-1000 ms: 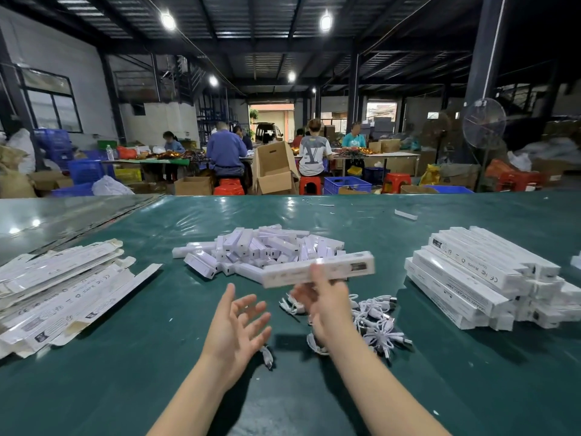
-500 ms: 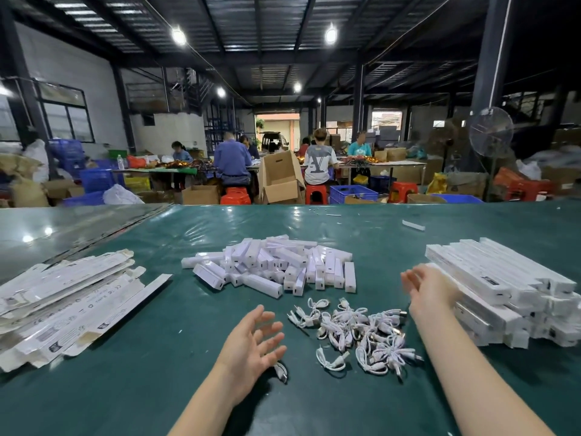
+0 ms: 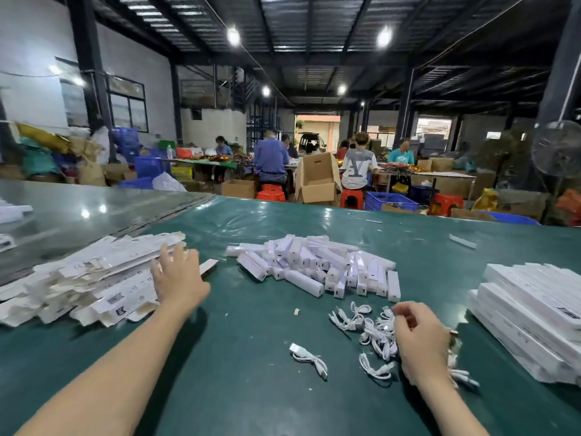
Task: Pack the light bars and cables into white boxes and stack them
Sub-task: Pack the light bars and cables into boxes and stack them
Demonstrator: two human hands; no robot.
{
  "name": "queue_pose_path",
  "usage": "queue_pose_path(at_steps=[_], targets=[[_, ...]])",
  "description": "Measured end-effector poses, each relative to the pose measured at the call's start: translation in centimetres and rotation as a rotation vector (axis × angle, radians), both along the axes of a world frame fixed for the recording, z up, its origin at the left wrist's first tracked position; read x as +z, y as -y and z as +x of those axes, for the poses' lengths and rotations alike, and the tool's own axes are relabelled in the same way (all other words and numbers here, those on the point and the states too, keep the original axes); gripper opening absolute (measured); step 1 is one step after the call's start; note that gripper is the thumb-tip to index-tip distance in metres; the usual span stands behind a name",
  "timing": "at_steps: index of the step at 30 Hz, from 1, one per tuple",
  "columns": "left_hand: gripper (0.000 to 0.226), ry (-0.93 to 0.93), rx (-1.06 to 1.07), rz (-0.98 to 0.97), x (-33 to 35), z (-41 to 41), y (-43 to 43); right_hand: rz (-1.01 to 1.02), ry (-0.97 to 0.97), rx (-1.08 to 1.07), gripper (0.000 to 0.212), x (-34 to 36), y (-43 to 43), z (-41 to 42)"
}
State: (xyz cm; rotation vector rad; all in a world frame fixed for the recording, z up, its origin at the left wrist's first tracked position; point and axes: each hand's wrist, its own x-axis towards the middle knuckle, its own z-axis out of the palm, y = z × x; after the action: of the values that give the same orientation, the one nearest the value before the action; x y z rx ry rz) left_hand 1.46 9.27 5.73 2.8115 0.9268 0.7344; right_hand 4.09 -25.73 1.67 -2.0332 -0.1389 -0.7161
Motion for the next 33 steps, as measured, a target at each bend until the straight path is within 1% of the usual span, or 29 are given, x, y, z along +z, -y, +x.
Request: queue_pose_path(at_steps=[2,4,6,7,10,13,16,18,21,26,29,31,33], targets=[[0.084,-0.183,0.075,0.076,-0.3,-0.6,-3.0,-0.083,0.003,0.038,0.019,-0.3,-0.1,0.0],[0.109,-0.253,0.16,0.052,-0.1,-1.6,-5.4,-0.13,0.013,0.057,0.022,-0.4,0.0,-0.1],[0.13,-0.222,0.247,-0.073,0.6,-2.3,-7.3,-0.145,0.018,0.064,0.024,-0.5,0.0,-0.3],[0.137,-0.208,0.272,-0.15,0.8,-2.6,-8.1,-0.144,0.02,0.066,0.025,-0.5,0.0,-0.3],[0.143,-0.266,0.258,-0.328,0.3,-2.9,-9.9,-0.115,0.017,0.084,0.03,-0.5,0.0,-0.3],[0.138,-0.365,0.218,-0.412,-1.1,-3.1,-11.3,-0.106,0.017,0.092,0.035,-0.6,0.1,-0.1],[0.125,-0.408,0.207,-0.361,-1.6,-3.5,-11.7,-0.097,0.012,0.101,0.043,-0.5,0.1,-0.1],[0.117,-0.387,0.2,-0.363,-2.0,-3.5,-11.7,-0.09,0.002,0.105,0.046,-0.5,0.2,-0.1],[0.11,-0.348,0.18,-0.39,-2.7,-3.6,-11.8,-0.083,-0.015,0.112,0.046,-0.6,0.3,-0.3],[0.091,-0.346,0.168,-0.255,-3.4,-3.4,-11.4,-0.069,-0.038,0.108,0.044,-0.5,0.3,-0.4],[0.078,-0.326,0.142,-0.233,-3.9,-3.3,-10.8,-0.062,-0.057,0.114,0.042,-0.4,0.2,-0.6],[0.079,-0.324,0.104,-0.239,-3.8,-3.3,-10.3,-0.057,-0.06,0.112,0.043,-0.3,0.1,-0.7],[0.076,-0.319,0.11,-0.241,-3.7,-3.3,-9.1,-0.053,-0.067,0.108,0.043,-0.2,0.0,-0.9]])
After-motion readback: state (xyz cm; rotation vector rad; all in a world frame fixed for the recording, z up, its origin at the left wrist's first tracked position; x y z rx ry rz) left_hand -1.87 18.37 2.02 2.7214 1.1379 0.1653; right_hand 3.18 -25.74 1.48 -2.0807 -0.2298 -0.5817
